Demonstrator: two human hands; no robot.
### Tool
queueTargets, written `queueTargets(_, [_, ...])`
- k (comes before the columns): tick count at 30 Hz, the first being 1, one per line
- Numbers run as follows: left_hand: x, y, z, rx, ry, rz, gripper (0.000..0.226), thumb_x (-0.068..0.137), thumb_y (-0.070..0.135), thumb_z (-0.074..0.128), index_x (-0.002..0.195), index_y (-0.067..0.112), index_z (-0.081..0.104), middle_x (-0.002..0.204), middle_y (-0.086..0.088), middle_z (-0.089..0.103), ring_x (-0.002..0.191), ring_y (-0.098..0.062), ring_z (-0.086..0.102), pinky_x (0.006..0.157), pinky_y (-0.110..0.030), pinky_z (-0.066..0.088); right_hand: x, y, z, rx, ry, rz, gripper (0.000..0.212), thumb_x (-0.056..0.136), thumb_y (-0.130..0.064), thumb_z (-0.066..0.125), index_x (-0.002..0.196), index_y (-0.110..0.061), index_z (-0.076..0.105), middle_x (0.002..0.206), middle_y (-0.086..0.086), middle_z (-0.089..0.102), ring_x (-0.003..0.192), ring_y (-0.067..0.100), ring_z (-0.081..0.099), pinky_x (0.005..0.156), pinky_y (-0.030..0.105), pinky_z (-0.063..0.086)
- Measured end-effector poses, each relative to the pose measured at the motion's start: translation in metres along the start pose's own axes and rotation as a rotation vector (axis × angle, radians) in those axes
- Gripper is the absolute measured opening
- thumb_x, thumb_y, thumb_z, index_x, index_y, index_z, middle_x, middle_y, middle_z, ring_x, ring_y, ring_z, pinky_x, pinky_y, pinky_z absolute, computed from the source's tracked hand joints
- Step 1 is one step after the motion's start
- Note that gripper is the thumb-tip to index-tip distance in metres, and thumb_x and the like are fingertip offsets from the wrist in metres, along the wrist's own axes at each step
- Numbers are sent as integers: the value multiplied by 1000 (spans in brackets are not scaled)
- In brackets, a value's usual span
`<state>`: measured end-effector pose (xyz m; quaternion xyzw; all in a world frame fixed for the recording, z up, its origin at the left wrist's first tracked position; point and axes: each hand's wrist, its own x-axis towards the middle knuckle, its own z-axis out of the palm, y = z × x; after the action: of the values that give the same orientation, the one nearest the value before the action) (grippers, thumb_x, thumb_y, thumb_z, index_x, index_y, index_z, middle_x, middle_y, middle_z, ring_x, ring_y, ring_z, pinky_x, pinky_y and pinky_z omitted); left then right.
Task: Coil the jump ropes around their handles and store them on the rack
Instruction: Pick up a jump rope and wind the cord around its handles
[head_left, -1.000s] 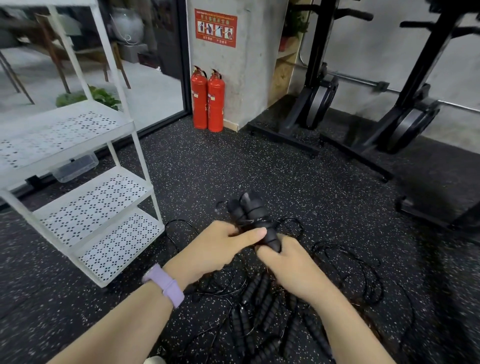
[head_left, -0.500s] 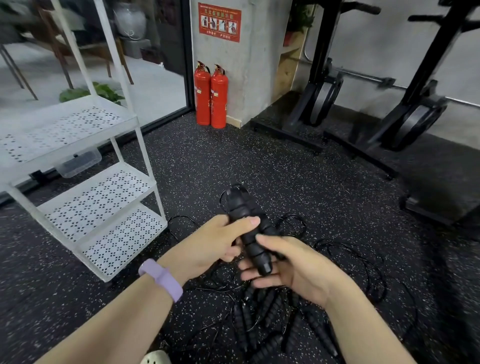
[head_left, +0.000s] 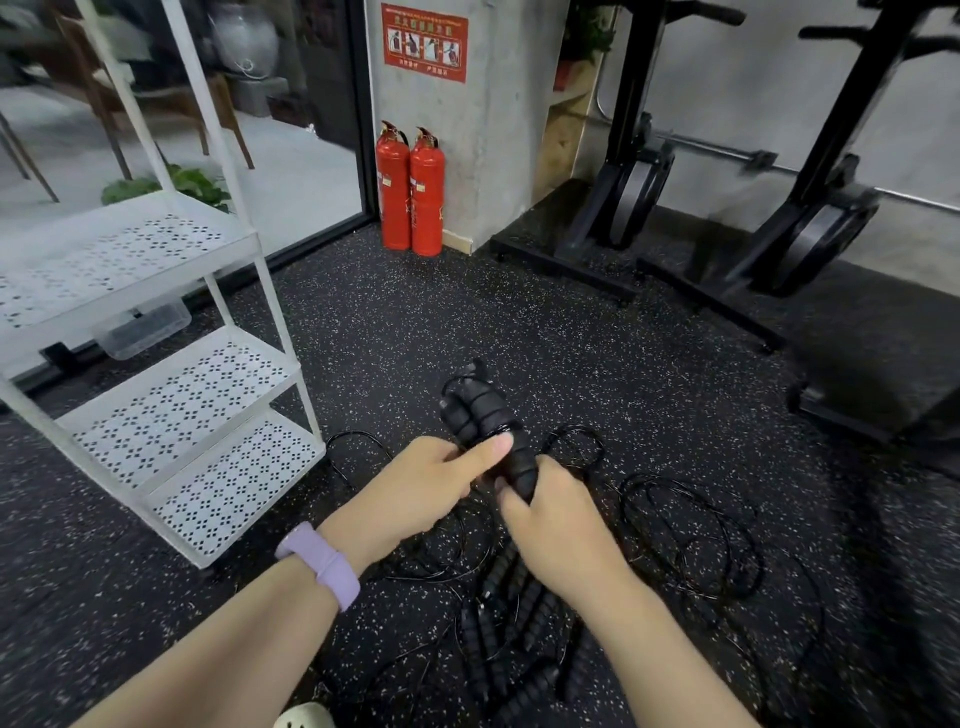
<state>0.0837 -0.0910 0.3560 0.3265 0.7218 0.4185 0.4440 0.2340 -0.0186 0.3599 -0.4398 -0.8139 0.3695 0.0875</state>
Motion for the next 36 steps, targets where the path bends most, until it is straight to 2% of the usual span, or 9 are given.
queueTargets(3, [1,8,5,-210,39,-142,69,62,86,70,75,21,50,56,6,36,42,-10,28,39,-21,20,-5,-8,22,-326,111,-108,29,98,-38,63,110,-20,42,104,0,59,96,25,66,69,36,44])
queueTargets(7, [1,2,3,-124,173,-147,49,85,56,72,63,19,50,43,5,37,35,-12,31,41,-20,24,-9,-17,36,-359,45,-137,48,91,-57,62,116,-22,40,117,-1,55,107,23,62,77,38,47])
queueTargets(10, [-4,2,-6,-56,75,-40,44,92,51,67,60,21,60,46,5,46,39,-10,38,44,-22,28,-3,-10,12,53,-198,-14,62,71,-75,67,105,-23,60,99,-9,70,90,16,69,76,45,56])
queueTargets(13, [-10,7,-9,-247,-134,97,37,96,48,65,67,25,69,55,3,47,43,-8,33,46,-20,26,3,2,-14,631,-557,99,51,84,-59,75,108,-14,76,104,7,79,93,23,77,87,48,62])
queueTargets(17, [-13,16,-2,-382,-160,248,32,88,50,69,84,19,74,70,0,72,59,-7,64,55,-17,52,0,2,-19,1168,-1003,149,66,88,-53,72,126,1,68,115,23,72,103,32,73,88,41,58])
queueTargets(20, [-10,17,-4,-330,-141,298,26,75,61,66,81,37,75,71,7,71,63,-4,65,56,-17,52,0,0,-20,1421,-1066,220,78,92,-63,63,126,7,62,98,15,67,78,22,65,77,36,56])
queueTargets(25, [-3,10,-14,-66,-69,342,49,73,83,60,67,34,63,52,8,49,46,-8,39,46,-24,33,-1,-3,-22,1340,-824,242,64,98,-63,51,113,-3,67,77,4,49,58,12,33,57,26,40])
queueTargets(30, [2,-1,-16,229,101,242,73,70,94,47,65,25,70,46,8,50,39,-6,42,43,-17,32,-1,-4,-14,745,-286,125,59,102,-62,43,110,-12,74,74,-1,56,59,10,45,59,27,46])
queueTargets(36, [4,-5,-2,231,82,162,61,94,69,50,63,22,72,43,9,49,33,-3,41,37,-14,30,-1,-3,-1,176,82,85,53,97,-71,34,102,-23,56,94,-4,67,84,15,62,74,38,48])
